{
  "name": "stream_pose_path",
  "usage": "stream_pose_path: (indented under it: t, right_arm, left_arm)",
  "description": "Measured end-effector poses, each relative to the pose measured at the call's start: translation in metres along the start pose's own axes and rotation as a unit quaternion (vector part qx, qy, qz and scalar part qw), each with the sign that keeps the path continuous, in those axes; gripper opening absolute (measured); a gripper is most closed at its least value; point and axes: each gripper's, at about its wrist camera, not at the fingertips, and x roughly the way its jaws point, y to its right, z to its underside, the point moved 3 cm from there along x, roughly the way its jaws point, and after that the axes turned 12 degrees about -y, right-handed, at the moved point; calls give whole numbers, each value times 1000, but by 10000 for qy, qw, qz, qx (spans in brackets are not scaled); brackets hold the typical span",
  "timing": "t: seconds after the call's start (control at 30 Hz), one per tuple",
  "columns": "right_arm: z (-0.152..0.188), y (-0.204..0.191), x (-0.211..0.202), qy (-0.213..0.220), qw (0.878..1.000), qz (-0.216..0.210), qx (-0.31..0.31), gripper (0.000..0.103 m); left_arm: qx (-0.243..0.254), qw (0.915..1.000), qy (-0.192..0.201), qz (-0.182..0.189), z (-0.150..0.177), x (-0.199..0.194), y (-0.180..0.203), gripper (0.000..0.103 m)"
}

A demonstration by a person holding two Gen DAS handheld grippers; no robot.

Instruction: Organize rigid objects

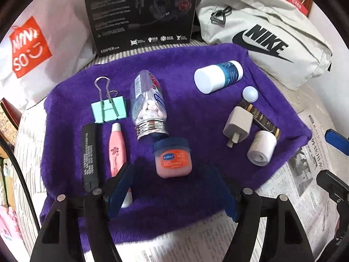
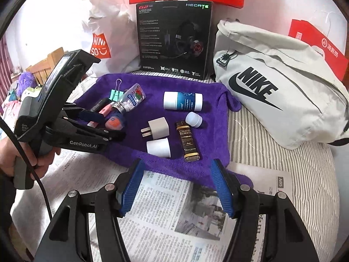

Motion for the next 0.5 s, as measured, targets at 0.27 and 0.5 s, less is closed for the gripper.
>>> stream_pose_path:
  t: [0.27,0.5]
  right_arm:
    - [0,-6,-32,165,9994,100,290,83]
    - [7,-18,-53,231,9981,413,383,100]
  left_arm:
    - [-93,9986,493,141,37,-54,11,99]
    - [-628,9961,605,157,78,-85,-1,103]
